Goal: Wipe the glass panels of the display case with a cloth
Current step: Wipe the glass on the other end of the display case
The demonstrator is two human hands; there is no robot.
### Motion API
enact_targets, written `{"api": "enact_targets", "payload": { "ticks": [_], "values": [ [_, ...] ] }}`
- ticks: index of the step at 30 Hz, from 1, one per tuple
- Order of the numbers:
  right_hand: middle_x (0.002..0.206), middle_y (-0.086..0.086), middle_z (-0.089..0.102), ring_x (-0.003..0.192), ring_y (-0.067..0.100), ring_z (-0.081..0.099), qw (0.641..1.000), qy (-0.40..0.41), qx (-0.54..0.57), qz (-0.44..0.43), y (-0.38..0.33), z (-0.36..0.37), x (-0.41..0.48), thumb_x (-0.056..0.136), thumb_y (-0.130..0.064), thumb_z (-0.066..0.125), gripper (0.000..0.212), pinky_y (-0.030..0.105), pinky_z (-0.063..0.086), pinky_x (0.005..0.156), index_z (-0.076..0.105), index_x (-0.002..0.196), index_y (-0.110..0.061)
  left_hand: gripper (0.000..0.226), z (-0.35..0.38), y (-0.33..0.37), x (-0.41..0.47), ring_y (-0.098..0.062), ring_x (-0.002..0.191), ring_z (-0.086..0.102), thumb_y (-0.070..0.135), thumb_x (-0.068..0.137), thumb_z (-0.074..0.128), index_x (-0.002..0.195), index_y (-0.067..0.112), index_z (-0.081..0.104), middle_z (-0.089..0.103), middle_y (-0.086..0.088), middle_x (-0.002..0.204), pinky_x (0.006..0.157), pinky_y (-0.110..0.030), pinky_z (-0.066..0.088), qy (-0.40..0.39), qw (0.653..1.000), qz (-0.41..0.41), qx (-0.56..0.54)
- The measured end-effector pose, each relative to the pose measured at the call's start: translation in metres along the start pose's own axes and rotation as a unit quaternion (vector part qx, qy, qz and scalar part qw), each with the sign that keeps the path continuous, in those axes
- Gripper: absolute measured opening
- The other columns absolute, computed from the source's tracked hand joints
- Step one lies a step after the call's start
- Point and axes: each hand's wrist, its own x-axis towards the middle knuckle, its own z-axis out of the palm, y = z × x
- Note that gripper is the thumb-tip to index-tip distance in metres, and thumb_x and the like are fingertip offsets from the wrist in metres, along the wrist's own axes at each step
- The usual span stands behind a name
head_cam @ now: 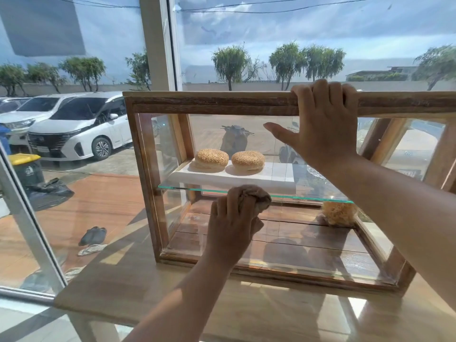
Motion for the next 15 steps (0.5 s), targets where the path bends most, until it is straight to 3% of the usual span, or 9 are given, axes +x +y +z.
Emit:
{"api": "enact_targets", "payload": {
  "ticks": [2,6,10,15],
  "values": [
    [0.106,0.017,0.053,0.097,0.034,0.049,1.0,0.0,0.003,0.001,-0.001,-0.001,-0.001,0.093,-0.074,0.041,0.074,0.047,0.032,0.096,0.052,0.118,-0.006,0.039,0.0,0.013,0.002,-0.031,0.081,0.055,0.023,0.075,0.064,0.111,0.012,0.059,0.062,-0.016,0.111,0.071,-0.039,0.046,-0.022,0.998,0.061,-0.007],
    [0.106,0.017,0.054,0.097,0.034,0.05,1.0,-0.004,0.002,-0.001,-0.001,-0.001,-0.001,0.092,-0.075,0.04,0.074,0.046,0.031,0.095,0.053,0.118,-0.006,0.038,-0.01,0.012,0.027,-0.028,0.08,0.053,0.021,0.077,0.064,0.113,0.012,0.058,0.061,-0.014,0.109,0.069,-0.039,0.046,0.018,0.998,0.061,-0.008],
    [0.107,0.016,0.053,0.098,0.033,0.049,1.0,-0.008,0.002,0.002,0.002,-0.003,0.002,0.092,-0.075,0.04,0.074,0.045,0.029,0.094,0.052,0.119,-0.007,0.033,-0.019,0.001,0.078,-0.029,0.093,0.05,0.026,0.084,0.06,0.113,0.012,0.064,0.057,-0.016,0.117,0.078,-0.038,0.043,0.061,0.998,0.013,0.007],
    [0.108,0.015,0.053,0.098,0.033,0.048,1.0,-0.012,0.004,0.005,0.001,-0.003,-0.001,0.091,-0.076,0.039,0.075,0.045,0.029,0.094,0.052,0.119,-0.007,0.031,-0.01,0.0,0.048,-0.027,0.088,0.047,0.024,0.08,0.063,0.109,0.015,0.064,0.058,-0.012,0.12,0.073,-0.037,0.041,0.038,0.996,0.079,-0.004]
  ]
}}
